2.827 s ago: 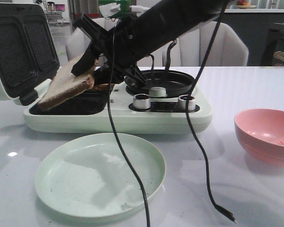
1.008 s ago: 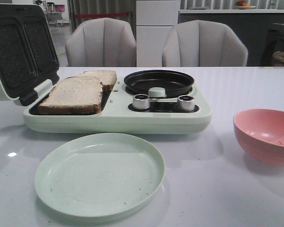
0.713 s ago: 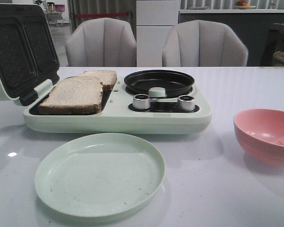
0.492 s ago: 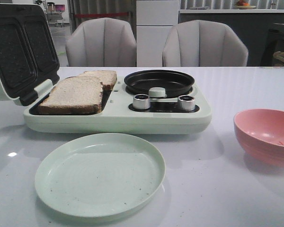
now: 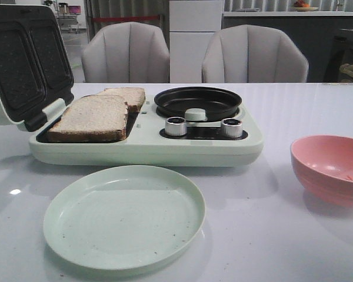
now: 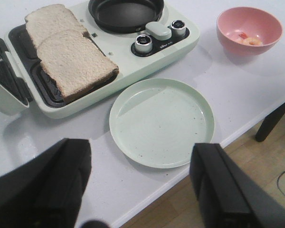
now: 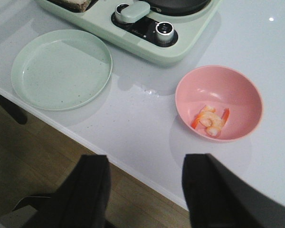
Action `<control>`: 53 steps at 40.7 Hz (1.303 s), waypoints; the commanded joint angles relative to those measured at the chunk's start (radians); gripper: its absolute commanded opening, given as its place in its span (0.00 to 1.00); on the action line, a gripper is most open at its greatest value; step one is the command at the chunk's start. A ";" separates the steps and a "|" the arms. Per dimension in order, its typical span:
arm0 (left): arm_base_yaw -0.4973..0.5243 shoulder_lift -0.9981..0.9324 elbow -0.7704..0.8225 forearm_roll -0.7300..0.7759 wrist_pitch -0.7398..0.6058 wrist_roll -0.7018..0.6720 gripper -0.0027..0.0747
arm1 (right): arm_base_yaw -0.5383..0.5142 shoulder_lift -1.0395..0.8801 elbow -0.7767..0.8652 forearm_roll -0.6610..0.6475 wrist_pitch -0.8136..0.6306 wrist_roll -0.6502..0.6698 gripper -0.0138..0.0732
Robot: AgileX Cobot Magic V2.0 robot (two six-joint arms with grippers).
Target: Make breakfast with bread and shrimp
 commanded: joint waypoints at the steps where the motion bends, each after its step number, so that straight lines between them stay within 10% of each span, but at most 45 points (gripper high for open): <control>1: -0.005 0.039 -0.031 0.009 -0.085 0.001 0.68 | -0.004 0.003 -0.025 -0.007 -0.069 0.001 0.68; 21: 0.092 0.446 -0.155 0.138 0.227 -0.032 0.23 | -0.004 0.003 -0.025 -0.007 -0.069 0.001 0.68; 31: 0.492 0.575 -0.272 0.016 0.209 0.083 0.16 | -0.004 0.003 -0.025 -0.007 -0.069 0.001 0.68; 42: 0.958 0.683 -0.393 -0.441 0.136 0.382 0.16 | -0.004 0.003 -0.025 -0.007 -0.069 0.001 0.68; 53: 1.104 0.853 -0.504 -0.702 -0.005 0.403 0.16 | -0.004 0.003 -0.025 -0.007 -0.069 0.001 0.68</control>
